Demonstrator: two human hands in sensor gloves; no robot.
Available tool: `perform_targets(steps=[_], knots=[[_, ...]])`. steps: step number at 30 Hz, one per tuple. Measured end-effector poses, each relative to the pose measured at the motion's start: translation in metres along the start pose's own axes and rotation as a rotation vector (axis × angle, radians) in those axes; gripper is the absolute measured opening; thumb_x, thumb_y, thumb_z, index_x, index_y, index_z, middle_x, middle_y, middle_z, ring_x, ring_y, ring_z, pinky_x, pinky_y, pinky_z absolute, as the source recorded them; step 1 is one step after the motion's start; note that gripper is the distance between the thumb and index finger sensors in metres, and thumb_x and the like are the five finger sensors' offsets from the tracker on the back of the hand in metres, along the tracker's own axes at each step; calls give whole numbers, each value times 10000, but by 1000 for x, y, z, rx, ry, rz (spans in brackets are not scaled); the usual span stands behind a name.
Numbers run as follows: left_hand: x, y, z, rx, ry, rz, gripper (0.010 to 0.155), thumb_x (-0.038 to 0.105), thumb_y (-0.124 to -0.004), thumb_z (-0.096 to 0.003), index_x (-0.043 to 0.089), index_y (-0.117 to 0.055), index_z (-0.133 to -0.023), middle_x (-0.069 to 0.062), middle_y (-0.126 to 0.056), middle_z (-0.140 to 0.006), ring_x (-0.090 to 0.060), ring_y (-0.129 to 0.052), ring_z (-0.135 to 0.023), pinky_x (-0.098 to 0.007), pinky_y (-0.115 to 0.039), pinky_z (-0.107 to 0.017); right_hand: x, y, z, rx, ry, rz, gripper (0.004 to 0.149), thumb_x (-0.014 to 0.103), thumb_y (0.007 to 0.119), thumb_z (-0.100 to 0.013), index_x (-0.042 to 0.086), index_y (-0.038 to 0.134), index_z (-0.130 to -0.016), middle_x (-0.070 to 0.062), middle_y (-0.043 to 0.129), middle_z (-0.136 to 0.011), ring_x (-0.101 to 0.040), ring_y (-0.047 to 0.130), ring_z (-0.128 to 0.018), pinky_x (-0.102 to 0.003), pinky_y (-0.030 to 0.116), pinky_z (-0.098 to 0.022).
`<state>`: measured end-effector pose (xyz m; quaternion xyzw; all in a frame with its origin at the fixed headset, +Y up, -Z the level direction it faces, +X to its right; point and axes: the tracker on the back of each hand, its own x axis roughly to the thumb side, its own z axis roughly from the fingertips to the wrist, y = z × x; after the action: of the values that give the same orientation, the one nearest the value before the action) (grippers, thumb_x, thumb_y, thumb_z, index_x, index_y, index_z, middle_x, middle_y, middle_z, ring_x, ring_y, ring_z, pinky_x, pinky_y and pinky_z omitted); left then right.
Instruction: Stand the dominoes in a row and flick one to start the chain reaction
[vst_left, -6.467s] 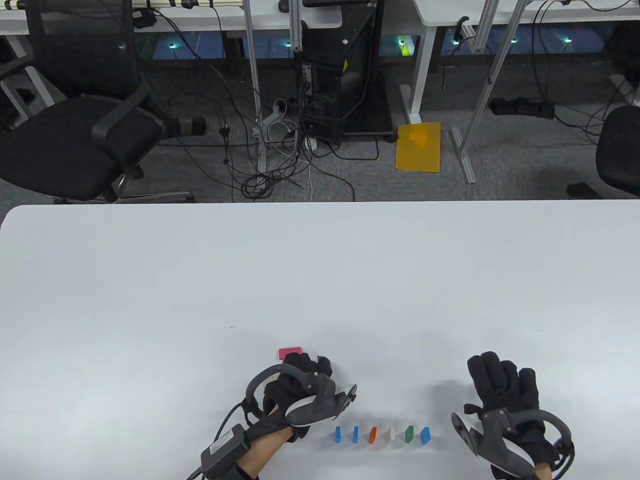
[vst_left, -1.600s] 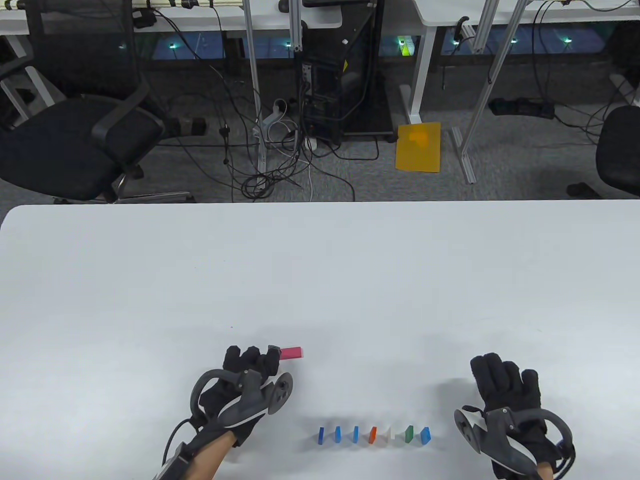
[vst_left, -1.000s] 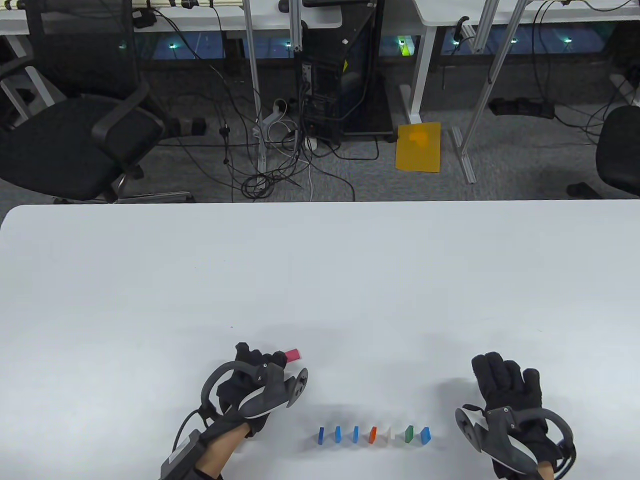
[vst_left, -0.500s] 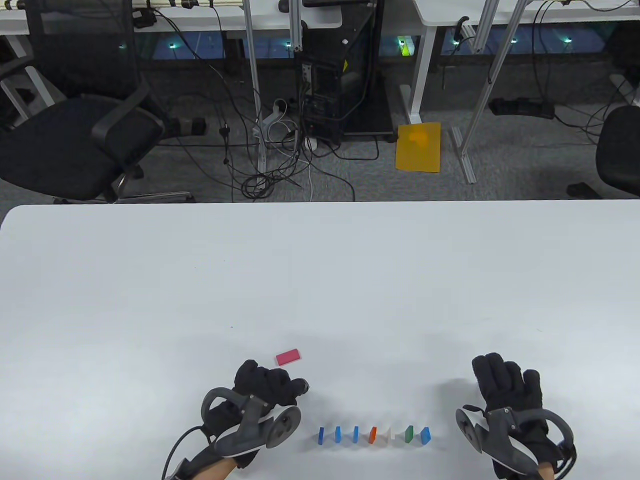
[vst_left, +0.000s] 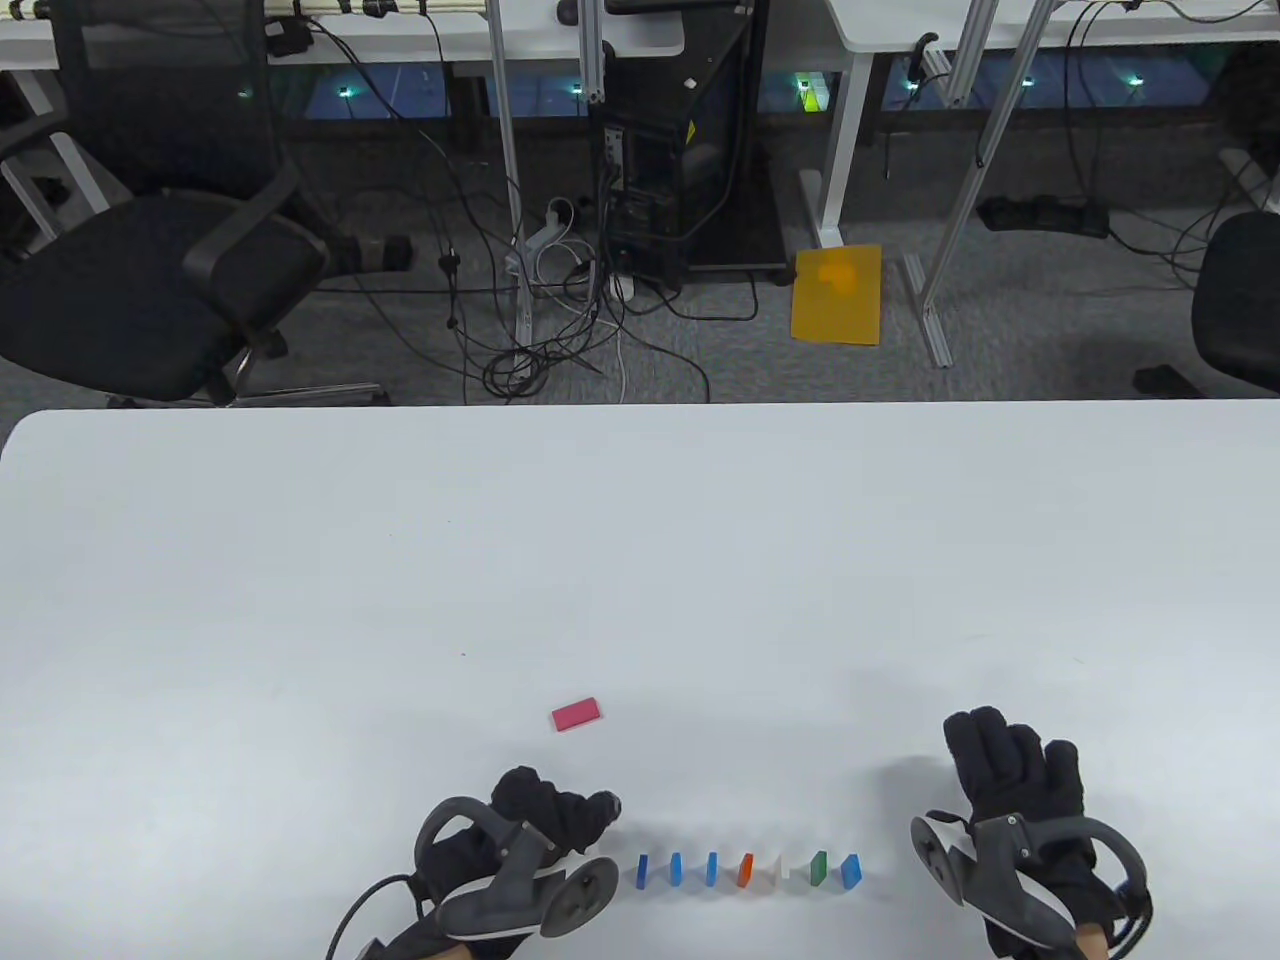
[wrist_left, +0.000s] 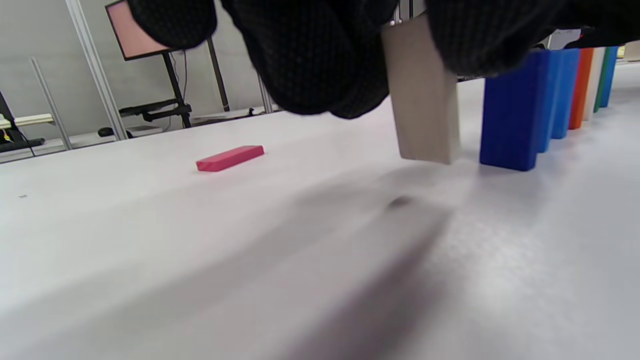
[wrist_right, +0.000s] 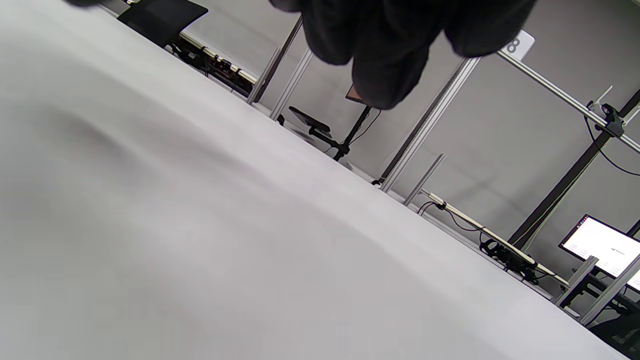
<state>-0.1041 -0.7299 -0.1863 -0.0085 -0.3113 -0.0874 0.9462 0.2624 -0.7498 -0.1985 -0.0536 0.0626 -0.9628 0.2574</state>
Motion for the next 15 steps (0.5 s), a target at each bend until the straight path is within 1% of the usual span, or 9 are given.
perform_targets(steps=[2, 5, 11, 15], knots=[[4, -1, 0, 26, -10, -12, 825, 559, -777, -313, 175, -621, -1026, 162, -940, -757, 2, -1009, -516, -458, -756, -653, 0, 0, 0, 2, -1, 1, 959, 564, 568, -311, 53, 254, -1059, -220, 443, -1121, -441, 706, -974, -657, 533, -670], [9, -2, -1, 34, -20, -27, 833, 554, -779, -315, 162, -609, -1031, 165, -942, -760, 7, -1011, -514, -455, -759, -652, 0, 0, 0, 4, -2, 5, 958, 563, 569, -310, 54, 254, -1059, -221, 443, -1121, -439, 708, -974, -656, 534, -670], [17, -6, -4, -1, -29, -85, 848, 557, -772, -318, 152, -588, -1040, 168, -935, -770, 4, -1010, -538, -456, -749, -662, 0, 0, 0, -1, -3, 4, 959, 563, 571, -311, 53, 256, -1060, -219, 444, -1121, -439, 709, -973, -657, 534, -670], [20, -6, -4, 7, -41, -94, 860, 561, -768, -318, 146, -573, -1046, 173, -930, -775, 10, -1007, -535, -455, -750, -664, 0, 0, -1, 1, -9, 10, 959, 562, 573, -311, 54, 257, -1060, -220, 445, -1121, -434, 712, -972, -656, 534, -670]])
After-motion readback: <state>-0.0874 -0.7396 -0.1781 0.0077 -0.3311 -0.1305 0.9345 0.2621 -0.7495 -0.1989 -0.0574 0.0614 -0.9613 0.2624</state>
